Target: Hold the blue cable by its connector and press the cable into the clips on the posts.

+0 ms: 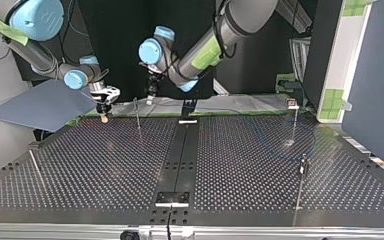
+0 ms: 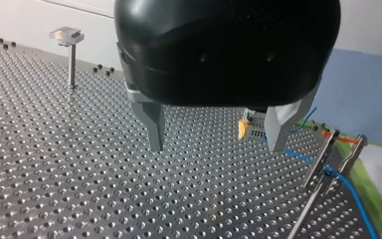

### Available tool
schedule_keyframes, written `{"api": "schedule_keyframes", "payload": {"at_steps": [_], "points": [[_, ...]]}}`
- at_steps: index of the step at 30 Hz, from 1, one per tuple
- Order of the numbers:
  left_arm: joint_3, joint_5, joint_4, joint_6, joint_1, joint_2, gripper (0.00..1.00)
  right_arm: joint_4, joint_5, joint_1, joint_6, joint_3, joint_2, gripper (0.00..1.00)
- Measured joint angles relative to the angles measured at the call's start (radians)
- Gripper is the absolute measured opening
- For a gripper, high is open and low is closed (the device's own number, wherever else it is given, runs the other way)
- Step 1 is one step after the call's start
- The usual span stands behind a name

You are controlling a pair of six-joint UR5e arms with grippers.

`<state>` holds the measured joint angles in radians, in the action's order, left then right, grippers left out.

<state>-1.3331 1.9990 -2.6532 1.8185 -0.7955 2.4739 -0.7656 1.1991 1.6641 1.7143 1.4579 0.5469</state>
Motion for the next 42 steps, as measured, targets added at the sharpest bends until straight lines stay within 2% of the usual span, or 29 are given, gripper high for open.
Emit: {"api": "schedule_keyframes", "payload": {"at_steps": [8, 19, 34, 42], "points": [[-0.068, 0.005, -0.060, 0.005, -0.001, -0.068, 1.00, 0.000, -0.001, 0.005, 0.001, 0.000, 0.000, 0.00], [-0.162, 0.041, -0.072, 0.009, -0.004, -0.162, 1.00, 0.000, -0.001, 0.006, 0.001, 0.000, 0.000, 0.00], [-0.289, 0.062, -0.033, 0.020, -0.010, -0.289, 1.00, 0.000, -0.001, 0.014, 0.001, 0.000, 0.000, 0.00], [-0.356, 0.065, 0.026, 0.063, -0.003, -0.356, 1.00, 0.000, -0.001, 0.021, 0.001, -0.003, 0.000, 0.00]]}}
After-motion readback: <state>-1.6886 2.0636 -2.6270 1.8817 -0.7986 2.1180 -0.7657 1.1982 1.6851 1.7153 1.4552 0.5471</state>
